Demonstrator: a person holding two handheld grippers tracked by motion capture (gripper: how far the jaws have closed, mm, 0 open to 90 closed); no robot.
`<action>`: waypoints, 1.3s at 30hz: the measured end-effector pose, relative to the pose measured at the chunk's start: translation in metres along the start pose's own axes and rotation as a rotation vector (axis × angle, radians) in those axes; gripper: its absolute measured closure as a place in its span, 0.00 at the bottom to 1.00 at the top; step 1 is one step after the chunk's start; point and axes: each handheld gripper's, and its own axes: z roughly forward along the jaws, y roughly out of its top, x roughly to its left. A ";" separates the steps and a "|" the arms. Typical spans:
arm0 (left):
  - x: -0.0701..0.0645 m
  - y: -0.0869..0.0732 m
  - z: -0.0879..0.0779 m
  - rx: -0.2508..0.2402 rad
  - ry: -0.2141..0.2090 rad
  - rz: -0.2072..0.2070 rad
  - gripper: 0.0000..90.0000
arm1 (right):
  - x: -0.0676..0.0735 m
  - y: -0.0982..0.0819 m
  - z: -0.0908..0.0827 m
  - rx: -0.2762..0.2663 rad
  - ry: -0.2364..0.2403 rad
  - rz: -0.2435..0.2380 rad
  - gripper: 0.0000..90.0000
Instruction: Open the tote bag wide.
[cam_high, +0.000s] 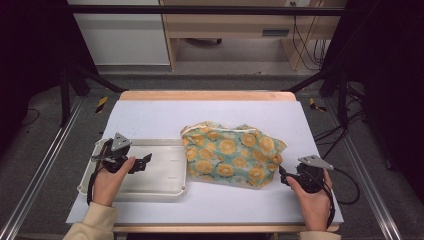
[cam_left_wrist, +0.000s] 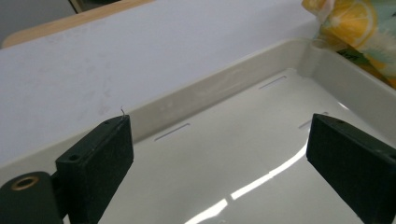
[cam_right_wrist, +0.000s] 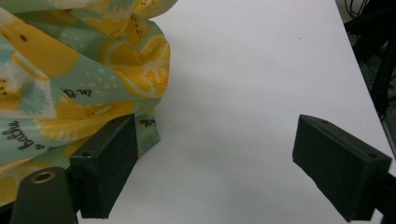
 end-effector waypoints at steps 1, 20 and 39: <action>-0.001 0.000 0.000 0.003 0.000 -0.001 0.08 | 0.000 0.000 -0.001 -0.005 0.006 0.009 0.19; -0.006 0.003 0.000 0.011 -0.043 0.031 0.08 | 0.027 0.051 -0.055 -0.127 0.108 -0.078 0.32; -0.016 0.007 0.001 0.024 -0.088 0.072 0.08 | 0.076 0.139 0.016 0.100 0.153 -0.199 0.37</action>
